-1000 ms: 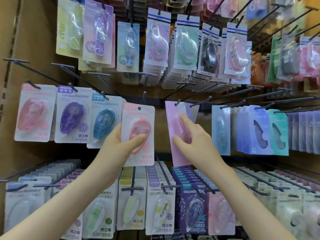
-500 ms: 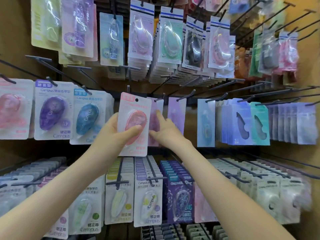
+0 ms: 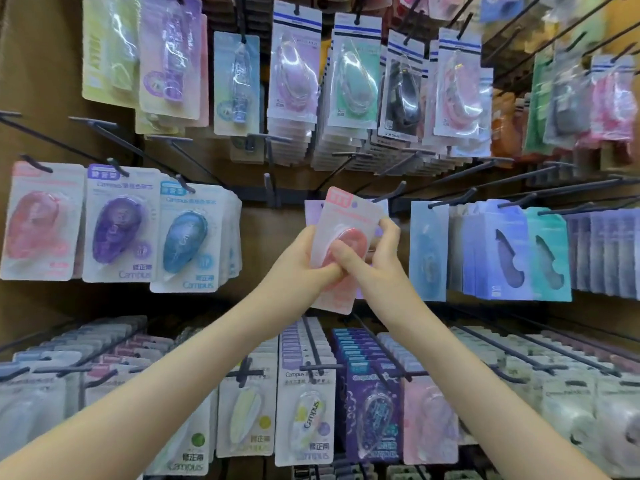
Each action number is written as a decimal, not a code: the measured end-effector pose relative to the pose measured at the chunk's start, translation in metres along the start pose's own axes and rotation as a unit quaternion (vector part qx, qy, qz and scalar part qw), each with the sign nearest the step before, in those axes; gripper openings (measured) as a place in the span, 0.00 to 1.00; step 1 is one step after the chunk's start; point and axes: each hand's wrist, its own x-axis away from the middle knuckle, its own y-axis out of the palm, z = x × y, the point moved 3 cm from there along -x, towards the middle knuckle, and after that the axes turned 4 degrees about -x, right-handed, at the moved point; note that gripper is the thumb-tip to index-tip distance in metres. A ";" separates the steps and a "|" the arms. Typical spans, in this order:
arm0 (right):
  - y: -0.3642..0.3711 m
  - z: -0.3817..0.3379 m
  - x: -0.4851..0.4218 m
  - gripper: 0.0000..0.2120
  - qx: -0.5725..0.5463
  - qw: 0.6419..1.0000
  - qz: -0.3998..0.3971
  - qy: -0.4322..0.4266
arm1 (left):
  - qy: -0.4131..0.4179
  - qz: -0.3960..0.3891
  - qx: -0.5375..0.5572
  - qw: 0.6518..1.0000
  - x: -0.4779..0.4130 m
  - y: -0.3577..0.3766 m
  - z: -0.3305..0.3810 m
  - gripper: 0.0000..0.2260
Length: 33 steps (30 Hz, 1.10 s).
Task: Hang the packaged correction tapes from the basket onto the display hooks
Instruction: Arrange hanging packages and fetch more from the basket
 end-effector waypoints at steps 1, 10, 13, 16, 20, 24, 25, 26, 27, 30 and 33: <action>-0.005 0.001 0.001 0.30 0.007 1.000 0.017 0.005 | 0.011 -0.001 -0.023 1.000 -0.002 0.004 0.001 0.16; -0.018 -0.009 0.006 0.32 0.121 0.991 0.023 -0.052 | 0.044 -0.019 -0.083 0.995 0.006 0.007 0.004 0.15; 0.010 -0.022 0.007 0.33 0.142 0.984 -0.008 -0.107 | 0.071 0.029 -0.071 0.994 0.024 -0.016 0.008 0.15; 0.050 -0.031 0.004 0.34 0.134 0.981 -0.040 -0.135 | 0.090 0.105 -0.099 0.985 0.043 -0.052 0.010 0.16; 0.113 -0.036 -0.002 0.34 0.095 0.979 -0.072 -0.165 | 0.089 0.182 -0.131 0.971 0.071 -0.114 0.013 0.25; 0.188 -0.044 -0.013 0.30 0.078 0.972 -0.123 -0.184 | 0.088 0.252 -0.199 0.943 0.102 -0.177 0.016 0.30; 0.206 -0.045 -0.016 0.30 0.071 0.972 -0.129 -0.185 | 0.079 0.269 -0.226 0.933 0.108 -0.192 0.016 0.30; 0.223 -0.046 -0.020 0.30 0.067 0.972 -0.134 -0.182 | 0.070 0.288 -0.249 0.922 0.113 -0.207 0.014 0.30; 0.238 -0.046 -0.024 0.30 0.068 0.972 -0.137 -0.176 | 0.060 0.300 -0.264 0.915 0.116 -0.221 0.013 0.31; 0.275 -0.047 -0.036 0.31 0.085 0.971 -0.148 -0.165 | 0.023 0.304 -0.305 0.902 0.118 -0.253 0.010 0.32; 0.298 -0.046 -0.050 0.31 0.125 0.968 -0.146 -0.160 | 0.005 0.276 -0.454 0.847 0.116 -0.276 0.008 0.30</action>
